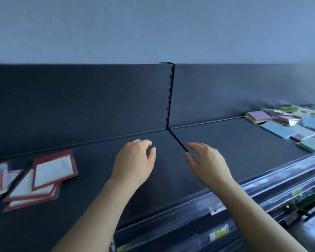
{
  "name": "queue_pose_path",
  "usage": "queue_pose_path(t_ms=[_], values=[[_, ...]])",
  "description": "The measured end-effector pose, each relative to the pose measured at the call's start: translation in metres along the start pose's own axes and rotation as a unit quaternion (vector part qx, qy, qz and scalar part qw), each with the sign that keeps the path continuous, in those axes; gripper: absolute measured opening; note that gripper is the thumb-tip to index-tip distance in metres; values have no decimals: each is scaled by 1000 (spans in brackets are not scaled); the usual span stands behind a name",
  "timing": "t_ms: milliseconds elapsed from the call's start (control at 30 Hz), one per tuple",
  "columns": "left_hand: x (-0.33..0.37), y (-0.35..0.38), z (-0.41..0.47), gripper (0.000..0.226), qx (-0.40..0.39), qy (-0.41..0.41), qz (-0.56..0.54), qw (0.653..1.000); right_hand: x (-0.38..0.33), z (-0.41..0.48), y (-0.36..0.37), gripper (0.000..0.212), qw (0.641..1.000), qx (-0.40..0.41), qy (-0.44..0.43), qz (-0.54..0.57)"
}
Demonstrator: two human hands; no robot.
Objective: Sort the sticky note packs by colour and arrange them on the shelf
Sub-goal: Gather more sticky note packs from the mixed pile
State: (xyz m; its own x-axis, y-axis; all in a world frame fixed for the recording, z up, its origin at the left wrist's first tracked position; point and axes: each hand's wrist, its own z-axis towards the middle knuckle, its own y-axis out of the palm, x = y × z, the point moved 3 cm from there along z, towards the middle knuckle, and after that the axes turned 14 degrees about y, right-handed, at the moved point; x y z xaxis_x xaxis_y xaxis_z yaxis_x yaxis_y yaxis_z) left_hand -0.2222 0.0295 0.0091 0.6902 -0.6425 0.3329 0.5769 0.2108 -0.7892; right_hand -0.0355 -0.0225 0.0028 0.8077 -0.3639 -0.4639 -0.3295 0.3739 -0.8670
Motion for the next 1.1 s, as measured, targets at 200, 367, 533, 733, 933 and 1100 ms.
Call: queue_pose_path(t_ms=[200, 367, 533, 733, 933, 1100], values=[[35, 42, 63, 36, -25, 48, -30, 998, 47, 45, -25, 38, 999, 36, 36, 9], [74, 86, 104, 36, -50, 75, -51, 995, 101, 84, -43, 39, 996, 50, 70, 2], [111, 138, 142, 32, -66, 71, -35, 995, 165, 137, -56, 39, 996, 48, 70, -6], [165, 205, 187, 30, -71, 21, -11, 997, 260, 221, -80, 40, 997, 43, 50, -35], [215, 266, 225, 35, -83, 2, -21, 996, 355, 296, -98, 55, 992, 39, 68, -96], [246, 305, 259, 39, -108, -8, -13, 994, 402, 339, -108, 63, 989, 16, 111, -93]])
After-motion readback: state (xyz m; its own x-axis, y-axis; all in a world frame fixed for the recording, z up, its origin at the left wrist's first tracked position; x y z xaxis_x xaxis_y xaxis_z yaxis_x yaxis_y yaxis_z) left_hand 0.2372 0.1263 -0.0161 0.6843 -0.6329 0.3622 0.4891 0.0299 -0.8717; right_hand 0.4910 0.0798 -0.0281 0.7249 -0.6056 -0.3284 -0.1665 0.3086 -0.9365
